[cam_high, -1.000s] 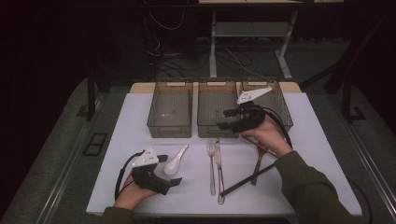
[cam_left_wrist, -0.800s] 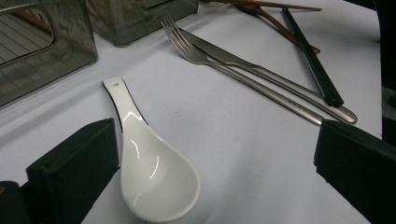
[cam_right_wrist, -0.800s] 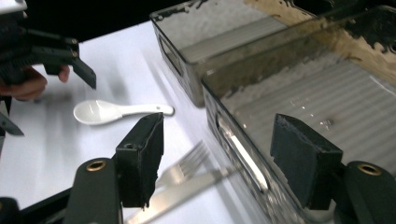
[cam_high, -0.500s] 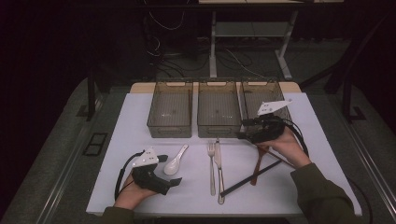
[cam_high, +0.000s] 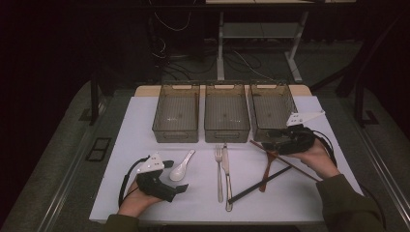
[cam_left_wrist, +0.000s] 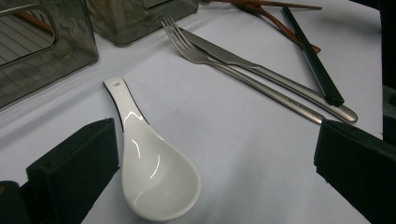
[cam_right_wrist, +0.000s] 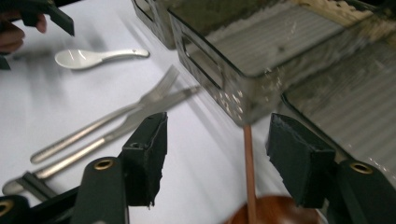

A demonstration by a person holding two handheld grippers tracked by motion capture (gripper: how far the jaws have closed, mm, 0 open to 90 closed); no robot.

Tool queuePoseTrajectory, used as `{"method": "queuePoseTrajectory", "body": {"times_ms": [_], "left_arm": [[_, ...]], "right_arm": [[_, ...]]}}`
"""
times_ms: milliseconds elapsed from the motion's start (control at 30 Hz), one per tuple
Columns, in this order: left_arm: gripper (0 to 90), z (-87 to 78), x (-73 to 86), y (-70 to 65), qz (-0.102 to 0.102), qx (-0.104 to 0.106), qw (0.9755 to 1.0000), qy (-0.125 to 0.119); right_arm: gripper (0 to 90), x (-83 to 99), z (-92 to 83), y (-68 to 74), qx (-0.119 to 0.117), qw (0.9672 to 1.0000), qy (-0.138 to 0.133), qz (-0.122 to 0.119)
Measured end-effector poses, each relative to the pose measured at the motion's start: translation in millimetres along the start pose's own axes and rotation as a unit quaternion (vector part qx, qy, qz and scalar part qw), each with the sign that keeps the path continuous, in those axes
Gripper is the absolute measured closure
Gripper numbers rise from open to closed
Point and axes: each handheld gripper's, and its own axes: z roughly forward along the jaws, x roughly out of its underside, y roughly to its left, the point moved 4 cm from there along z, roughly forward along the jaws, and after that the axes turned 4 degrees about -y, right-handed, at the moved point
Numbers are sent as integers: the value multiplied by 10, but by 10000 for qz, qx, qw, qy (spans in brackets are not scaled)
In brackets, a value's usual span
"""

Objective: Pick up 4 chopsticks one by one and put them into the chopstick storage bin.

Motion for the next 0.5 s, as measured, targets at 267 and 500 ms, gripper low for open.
{"method": "queuePoseTrajectory", "body": {"times_ms": [267,500], "left_arm": [[0,-1,0,0,8,-6,10000,7],[0,-11,-1,3,17,-29,10000,-1]], "right_arm": [[437,223,-168,-83,152,9997,183,92],[499,423,-236,-144,295,9985,441,143]]}}
